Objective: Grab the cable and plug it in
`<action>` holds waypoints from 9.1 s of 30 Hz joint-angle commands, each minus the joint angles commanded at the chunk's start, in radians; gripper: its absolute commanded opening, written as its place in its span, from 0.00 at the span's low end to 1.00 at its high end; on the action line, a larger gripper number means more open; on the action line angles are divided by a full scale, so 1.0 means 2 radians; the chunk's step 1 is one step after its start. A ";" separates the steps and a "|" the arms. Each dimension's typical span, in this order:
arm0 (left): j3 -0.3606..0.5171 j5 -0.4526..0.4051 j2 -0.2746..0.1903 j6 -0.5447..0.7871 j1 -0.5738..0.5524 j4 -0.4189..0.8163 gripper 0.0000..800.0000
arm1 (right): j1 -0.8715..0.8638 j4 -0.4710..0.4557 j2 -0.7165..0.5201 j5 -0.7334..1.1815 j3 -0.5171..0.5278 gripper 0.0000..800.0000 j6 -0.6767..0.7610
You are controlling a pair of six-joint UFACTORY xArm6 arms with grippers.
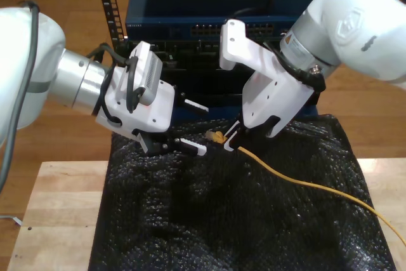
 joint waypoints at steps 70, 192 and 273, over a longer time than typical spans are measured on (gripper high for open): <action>0.012 0.016 -0.005 -0.002 0.002 -0.012 0.01 | 0.005 0.002 0.002 -0.002 -0.003 0.45 -0.003; -0.058 0.458 0.193 -0.242 0.166 -0.174 0.01 | 0.219 0.026 -0.185 -0.440 0.149 0.73 -0.224; -0.054 0.477 0.200 -0.269 0.162 -0.170 0.02 | 0.240 0.028 -0.185 -0.463 0.160 0.26 -0.220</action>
